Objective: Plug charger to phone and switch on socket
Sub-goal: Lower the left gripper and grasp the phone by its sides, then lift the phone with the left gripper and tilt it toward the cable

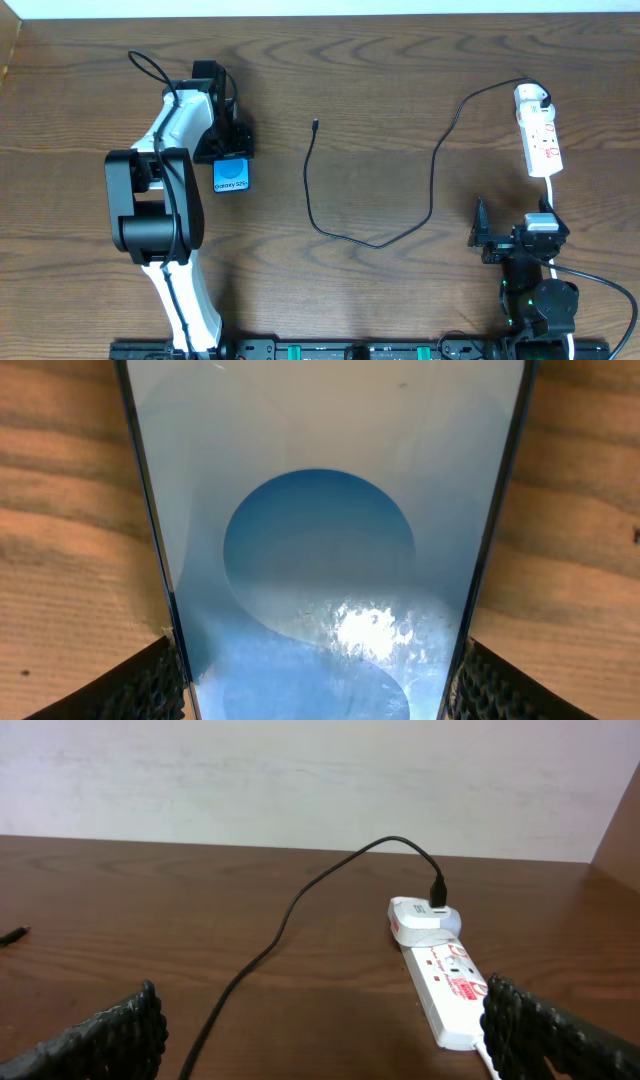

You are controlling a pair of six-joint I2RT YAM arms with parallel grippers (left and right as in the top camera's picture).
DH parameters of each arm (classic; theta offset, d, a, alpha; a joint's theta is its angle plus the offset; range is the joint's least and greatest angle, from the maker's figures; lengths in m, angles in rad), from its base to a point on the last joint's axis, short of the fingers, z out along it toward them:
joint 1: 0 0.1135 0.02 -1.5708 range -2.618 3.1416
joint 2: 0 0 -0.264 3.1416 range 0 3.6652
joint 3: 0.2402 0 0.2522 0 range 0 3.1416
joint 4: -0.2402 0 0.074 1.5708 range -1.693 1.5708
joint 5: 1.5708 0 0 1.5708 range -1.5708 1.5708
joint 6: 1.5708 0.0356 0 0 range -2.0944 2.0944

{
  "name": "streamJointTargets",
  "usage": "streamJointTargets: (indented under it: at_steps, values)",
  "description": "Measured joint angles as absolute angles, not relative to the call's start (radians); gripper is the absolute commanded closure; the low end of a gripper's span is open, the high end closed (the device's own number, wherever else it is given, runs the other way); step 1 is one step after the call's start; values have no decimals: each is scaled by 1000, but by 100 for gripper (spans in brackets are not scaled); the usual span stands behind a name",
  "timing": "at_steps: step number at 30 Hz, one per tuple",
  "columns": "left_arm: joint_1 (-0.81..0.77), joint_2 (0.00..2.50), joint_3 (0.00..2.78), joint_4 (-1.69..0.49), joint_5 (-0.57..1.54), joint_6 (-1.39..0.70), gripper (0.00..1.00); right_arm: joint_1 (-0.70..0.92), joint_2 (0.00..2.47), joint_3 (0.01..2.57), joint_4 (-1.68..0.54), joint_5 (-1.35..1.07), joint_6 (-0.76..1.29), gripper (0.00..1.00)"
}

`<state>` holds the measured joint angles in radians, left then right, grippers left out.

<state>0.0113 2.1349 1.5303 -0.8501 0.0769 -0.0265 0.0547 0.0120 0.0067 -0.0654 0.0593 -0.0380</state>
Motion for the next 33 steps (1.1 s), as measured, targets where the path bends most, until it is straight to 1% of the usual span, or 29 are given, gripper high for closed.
streamJointTargets:
  at_steps: [15, 33]
  values:
    - [11, 1974, 1530, -873, 159, -79, 27, 55, 12, 7, -65, 59, -38, 1]
    - [11, 1973, 1530, -882, 601, -105, 27, 55, 12, 7, -65, 59, -38, 1]
